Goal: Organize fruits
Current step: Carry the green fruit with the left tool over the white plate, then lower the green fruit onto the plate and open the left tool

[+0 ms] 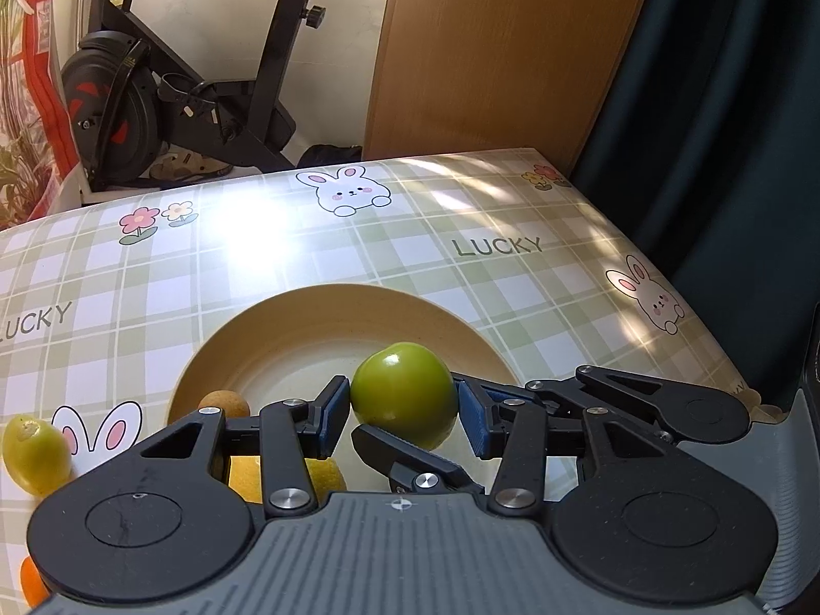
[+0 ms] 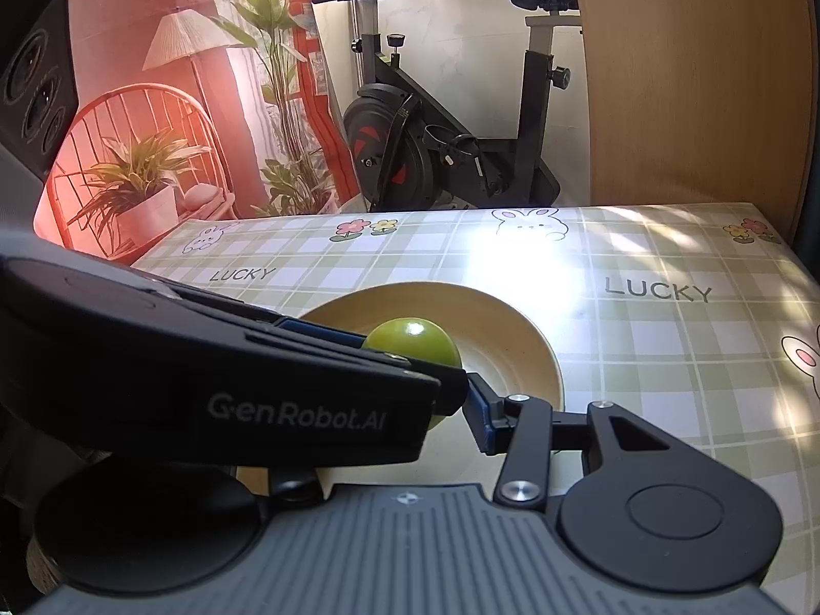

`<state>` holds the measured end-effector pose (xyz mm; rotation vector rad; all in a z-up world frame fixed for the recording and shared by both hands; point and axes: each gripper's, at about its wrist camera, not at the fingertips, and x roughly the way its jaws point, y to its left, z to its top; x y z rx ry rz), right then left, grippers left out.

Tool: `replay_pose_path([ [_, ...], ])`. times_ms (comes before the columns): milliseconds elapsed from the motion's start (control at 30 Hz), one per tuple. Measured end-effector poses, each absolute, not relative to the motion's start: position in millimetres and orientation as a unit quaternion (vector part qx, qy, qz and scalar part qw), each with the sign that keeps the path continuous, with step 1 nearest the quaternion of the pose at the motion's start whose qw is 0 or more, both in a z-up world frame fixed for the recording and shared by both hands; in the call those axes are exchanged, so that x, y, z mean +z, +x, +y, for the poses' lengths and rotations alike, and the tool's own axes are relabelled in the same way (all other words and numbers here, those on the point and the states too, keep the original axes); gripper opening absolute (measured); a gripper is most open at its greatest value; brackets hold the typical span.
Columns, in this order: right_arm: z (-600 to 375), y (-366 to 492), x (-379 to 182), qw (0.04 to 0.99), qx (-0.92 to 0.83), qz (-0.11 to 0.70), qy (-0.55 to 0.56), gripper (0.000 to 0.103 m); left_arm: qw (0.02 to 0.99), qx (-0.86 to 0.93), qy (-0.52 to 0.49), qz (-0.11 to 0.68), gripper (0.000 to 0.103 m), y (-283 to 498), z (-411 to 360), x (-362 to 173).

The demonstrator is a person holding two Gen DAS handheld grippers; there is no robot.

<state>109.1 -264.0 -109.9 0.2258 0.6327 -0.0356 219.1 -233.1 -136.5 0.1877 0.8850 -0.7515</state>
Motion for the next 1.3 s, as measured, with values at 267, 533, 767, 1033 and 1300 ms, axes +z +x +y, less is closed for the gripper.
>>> replay_pose_path([
  [267, -267.4, 150.0, -118.6, 0.94, 0.006, 0.321, 0.118, 0.047, 0.838, -0.327, 0.096, 0.427, 0.049, 248.9, -230.1, -142.1],
  [533, -264.8, 173.0, -124.8, 0.935, 0.016, 0.33, 0.125, 0.047, 0.839, -0.309, 0.09, 0.439, 0.049, 267.4, -226.7, -147.0],
  [767, -263.8, 183.9, -130.2, 0.931, 0.013, 0.337, 0.141, 0.047, 0.839, -0.305, 0.074, 0.444, 0.049, 275.9, -223.0, -152.8],
  [1033, -257.5, 192.8, -127.6, 0.93, -0.004, 0.347, 0.122, 0.047, 0.842, -0.306, 0.067, 0.44, 0.049, 276.3, -220.8, -154.0],
  [1300, -251.2, 192.5, -123.7, 0.932, -0.021, 0.347, 0.103, 0.048, 0.848, -0.311, 0.063, 0.424, 0.049, 269.1, -218.1, -144.7],
])
